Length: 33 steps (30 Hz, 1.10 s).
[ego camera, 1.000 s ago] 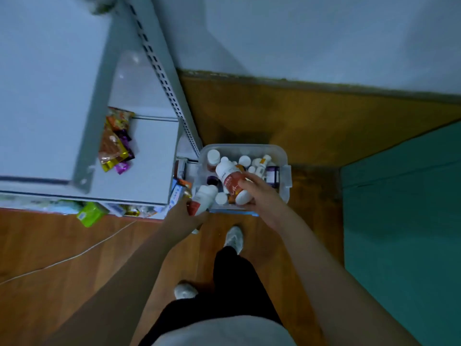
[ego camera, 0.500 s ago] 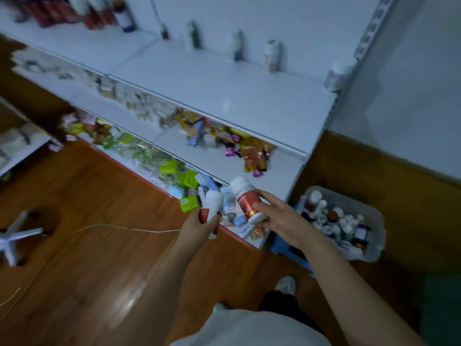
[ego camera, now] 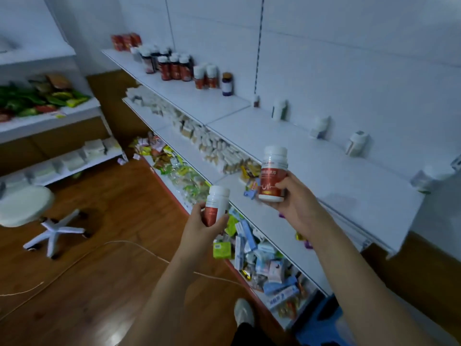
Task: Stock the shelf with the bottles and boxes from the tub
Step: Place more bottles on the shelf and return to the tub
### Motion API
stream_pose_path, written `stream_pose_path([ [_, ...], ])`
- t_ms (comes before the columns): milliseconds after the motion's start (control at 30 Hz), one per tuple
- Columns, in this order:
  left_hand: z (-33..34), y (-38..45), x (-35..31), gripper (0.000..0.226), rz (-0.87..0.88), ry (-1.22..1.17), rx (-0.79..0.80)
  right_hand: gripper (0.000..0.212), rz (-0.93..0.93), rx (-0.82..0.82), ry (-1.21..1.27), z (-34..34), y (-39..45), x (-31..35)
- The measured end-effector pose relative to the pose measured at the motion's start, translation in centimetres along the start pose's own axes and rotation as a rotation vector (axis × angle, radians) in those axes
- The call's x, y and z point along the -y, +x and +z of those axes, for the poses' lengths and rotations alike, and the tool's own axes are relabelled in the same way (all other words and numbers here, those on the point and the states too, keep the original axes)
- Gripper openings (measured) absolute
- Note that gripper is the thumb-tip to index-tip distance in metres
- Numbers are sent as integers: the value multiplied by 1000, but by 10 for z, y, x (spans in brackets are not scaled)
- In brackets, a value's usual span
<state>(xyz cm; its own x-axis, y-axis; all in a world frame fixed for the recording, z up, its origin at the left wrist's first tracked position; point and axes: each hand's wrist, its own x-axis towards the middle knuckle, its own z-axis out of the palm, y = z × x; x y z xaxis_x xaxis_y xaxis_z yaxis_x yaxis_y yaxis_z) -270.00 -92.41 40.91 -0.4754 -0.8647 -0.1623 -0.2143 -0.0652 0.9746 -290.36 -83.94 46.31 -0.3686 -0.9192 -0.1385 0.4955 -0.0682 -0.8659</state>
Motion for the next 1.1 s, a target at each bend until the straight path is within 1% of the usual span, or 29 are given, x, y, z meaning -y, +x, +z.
stream_pose_path([
  [33,-3,11,-6,44,18,-12,-5,42,-11,-8,28,4,15,6],
  [100,-6,37,-18,43,47,-18,-16,46,-41,-33,54,11,45,19],
  [133,-8,52,-23,42,54,-15,-18,48,-57,-45,38,16,61,25],
  [167,-9,67,-29,41,65,-13,-20,45,-74,-55,8,19,77,31],
  [267,-10,119,-47,37,106,-6,-21,23,-108,-86,-73,25,129,46],
  [300,-10,136,-56,34,117,-7,-19,18,-119,-93,-90,25,147,51],
  [367,-9,169,-73,28,131,-11,-26,19,-142,-83,-122,25,181,62],
  [533,-10,243,-102,27,123,-83,-84,28,-171,-63,-268,28,260,76],
  [633,-15,280,-106,24,124,-60,-91,31,-177,-93,-362,27,304,72],
  [733,-26,315,-103,29,143,8,-70,32,-157,-122,-407,30,343,60],
  [900,-54,379,-99,30,155,46,-71,25,-131,-179,-452,46,408,42],
  [1100,-103,476,-92,38,170,58,-47,21,-171,-291,-488,81,496,24],
])
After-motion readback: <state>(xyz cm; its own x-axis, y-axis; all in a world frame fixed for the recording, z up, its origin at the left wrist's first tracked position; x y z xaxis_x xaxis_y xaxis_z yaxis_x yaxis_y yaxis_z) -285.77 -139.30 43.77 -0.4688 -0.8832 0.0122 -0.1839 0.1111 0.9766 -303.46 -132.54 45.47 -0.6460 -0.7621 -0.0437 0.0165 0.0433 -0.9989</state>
